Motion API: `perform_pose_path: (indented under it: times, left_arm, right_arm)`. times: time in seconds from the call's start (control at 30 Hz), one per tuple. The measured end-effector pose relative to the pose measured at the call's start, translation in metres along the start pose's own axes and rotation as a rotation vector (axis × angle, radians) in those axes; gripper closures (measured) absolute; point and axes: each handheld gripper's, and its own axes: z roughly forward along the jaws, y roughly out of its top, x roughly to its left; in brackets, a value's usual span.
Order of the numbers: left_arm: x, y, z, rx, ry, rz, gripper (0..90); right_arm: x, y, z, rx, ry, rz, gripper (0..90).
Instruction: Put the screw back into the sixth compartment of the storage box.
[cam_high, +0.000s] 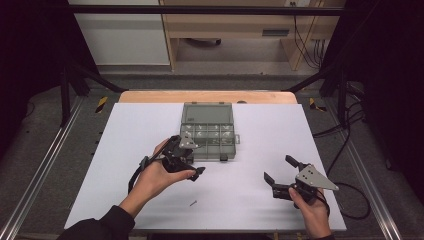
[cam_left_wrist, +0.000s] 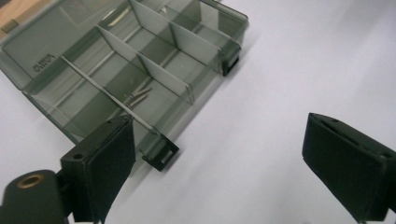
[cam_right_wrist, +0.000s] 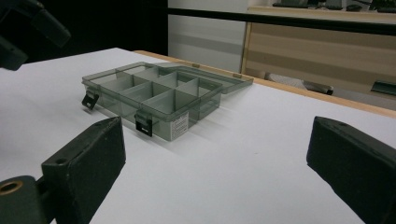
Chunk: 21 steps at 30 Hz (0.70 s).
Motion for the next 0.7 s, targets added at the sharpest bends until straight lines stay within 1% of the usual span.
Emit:
perform_pose_path:
  times: [0.03,0.13,0.17,0.2,0.23,0.27,0.3,0.37,0.53,0.57,0.7]
  left_arm:
    - [-0.002,-0.002,-0.001,0.012,-0.005,0.015,8.9]
    - [-0.007,-0.006,0.0,0.042,-0.031,0.041,7.7]
    - [-0.008,-0.008,0.0,0.059,-0.037,0.058,7.2]
    - [-0.008,-0.008,0.0,0.059,-0.037,0.058,7.2]
    - [-0.011,-0.011,0.001,0.077,-0.035,0.072,7.2]
    - [-0.013,-0.012,0.002,0.077,-0.048,0.069,7.2]
    - [-0.014,-0.013,0.002,0.081,-0.052,0.068,7.2]
    - [-0.016,-0.015,0.003,0.105,-0.058,0.086,7.3]
    - [-0.022,-0.022,0.007,0.13,-0.082,0.097,7.4]
    - [-0.023,-0.023,0.007,0.15,-0.087,0.113,7.4]
    - [-0.03,-0.027,0.012,0.185,-0.105,0.133,7.6]
  right_arm:
    - [0.0,0.0,0.0,0.002,-0.001,0.003,4.7]
    - [0.0,0.0,0.0,0.005,-0.002,0.005,4.7]
    - [0.0,0.0,0.0,0.005,-0.001,0.002,4.7]
    - [0.0,0.0,0.0,0.005,0.0,0.002,4.7]
    - [0.0,0.0,0.0,0.005,0.0,0.0,4.7]
    - [0.0,0.0,0.0,0.005,0.0,0.0,4.7]
    - [0.0,0.0,0.0,0.005,-0.001,0.0,4.7]
    - [0.0,0.0,0.0,0.006,-0.001,0.001,4.7]
    - [0.0,-0.001,0.0,0.006,-0.001,0.0,4.7]
    - [0.0,-0.001,0.001,0.004,0.0,0.002,4.7]
    - [0.0,-0.001,0.001,0.004,0.0,-0.001,4.7]
